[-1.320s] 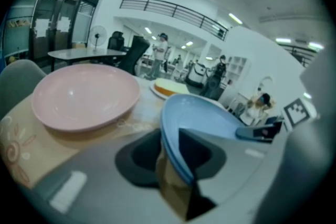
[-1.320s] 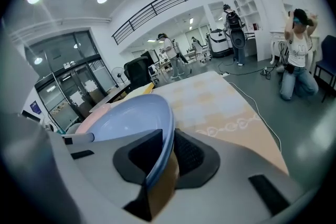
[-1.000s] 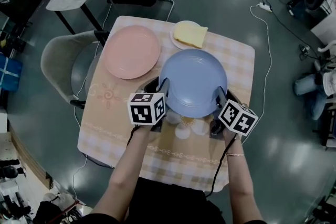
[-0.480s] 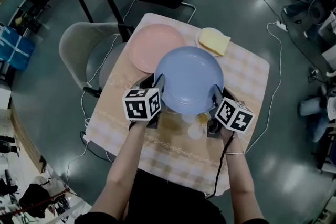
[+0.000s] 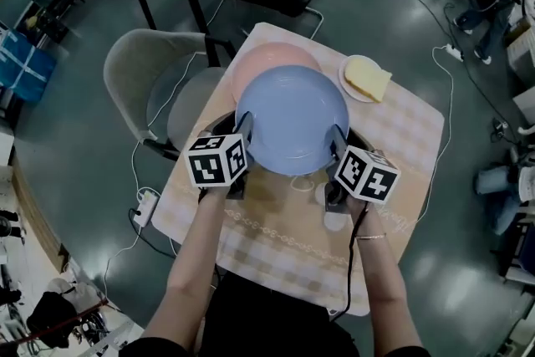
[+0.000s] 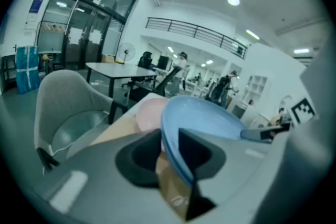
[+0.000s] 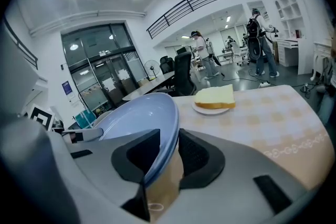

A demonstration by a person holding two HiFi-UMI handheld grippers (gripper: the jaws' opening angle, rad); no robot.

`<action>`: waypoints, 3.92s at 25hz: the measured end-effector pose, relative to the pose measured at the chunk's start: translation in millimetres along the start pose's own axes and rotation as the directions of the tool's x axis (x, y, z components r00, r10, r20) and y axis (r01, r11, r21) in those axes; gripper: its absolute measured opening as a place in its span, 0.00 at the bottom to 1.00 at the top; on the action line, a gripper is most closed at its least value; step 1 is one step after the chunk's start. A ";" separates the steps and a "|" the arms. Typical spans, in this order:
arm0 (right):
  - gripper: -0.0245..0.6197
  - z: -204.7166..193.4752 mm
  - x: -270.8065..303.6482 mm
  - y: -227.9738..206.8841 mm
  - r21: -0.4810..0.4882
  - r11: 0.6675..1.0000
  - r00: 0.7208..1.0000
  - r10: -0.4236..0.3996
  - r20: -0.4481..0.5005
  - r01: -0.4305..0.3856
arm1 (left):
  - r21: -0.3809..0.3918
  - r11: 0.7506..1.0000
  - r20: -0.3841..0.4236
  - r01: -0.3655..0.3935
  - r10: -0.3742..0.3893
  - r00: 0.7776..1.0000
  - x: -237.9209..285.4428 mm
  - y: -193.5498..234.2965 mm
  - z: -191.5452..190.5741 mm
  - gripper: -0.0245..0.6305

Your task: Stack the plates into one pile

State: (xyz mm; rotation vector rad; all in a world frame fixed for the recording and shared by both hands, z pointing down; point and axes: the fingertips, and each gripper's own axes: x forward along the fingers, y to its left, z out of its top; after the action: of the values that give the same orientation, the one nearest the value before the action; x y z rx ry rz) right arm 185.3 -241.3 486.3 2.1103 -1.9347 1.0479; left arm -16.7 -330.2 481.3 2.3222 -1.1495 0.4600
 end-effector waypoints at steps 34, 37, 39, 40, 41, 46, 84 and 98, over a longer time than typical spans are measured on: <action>0.19 21.9 118.9 6.6 -0.097 0.984 0.988 -0.153 -0.016 0.151 | 0.093 0.995 -0.082 0.018 -0.010 0.997 100.7 69.5 36.4 0.21; 0.20 23.9 119.3 3.5 -0.104 0.980 0.986 -0.168 -0.003 0.167 | 0.103 0.995 -0.082 0.018 -0.009 0.997 102.0 68.6 37.1 0.22; 0.21 24.4 119.1 2.6 -0.101 0.980 0.985 -0.172 0.005 0.171 | 0.111 0.994 -0.086 0.020 -0.010 0.996 102.1 68.1 37.1 0.23; 0.21 24.5 118.8 2.7 -0.098 0.980 0.985 -0.171 0.007 0.170 | 0.116 0.993 -0.089 0.020 -0.009 0.996 102.0 67.9 37.0 0.23; 0.21 24.7 118.6 2.7 -0.096 0.981 0.986 -0.168 0.011 0.168 | 0.120 0.993 -0.092 0.019 -0.008 0.996 102.0 67.6 37.0 0.23; 0.22 31.4 114.5 2.7 -0.114 0.980 0.985 -0.158 0.062 0.165 | 0.160 0.987 -0.072 0.002 0.009 0.997 100.9 67.2 42.9 0.27; 0.05 55.3 -55.7 57.7 -0.148 0.987 0.933 -0.004 0.360 0.061 | 0.253 0.966 0.223 0.059 -0.117 0.968 -44.7 -15.7 77.2 0.05; 0.05 19.3 -150.7 51.0 -0.148 0.989 0.918 0.041 0.395 0.019 | 0.331 0.939 0.282 0.090 -0.190 0.940 -127.1 -87.8 45.5 0.05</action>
State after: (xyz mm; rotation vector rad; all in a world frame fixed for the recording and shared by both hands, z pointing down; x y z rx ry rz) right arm 153.0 -133.4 372.3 2.3682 -2.1118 0.4751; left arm -16.8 -230.1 355.1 2.8140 -1.0992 0.2413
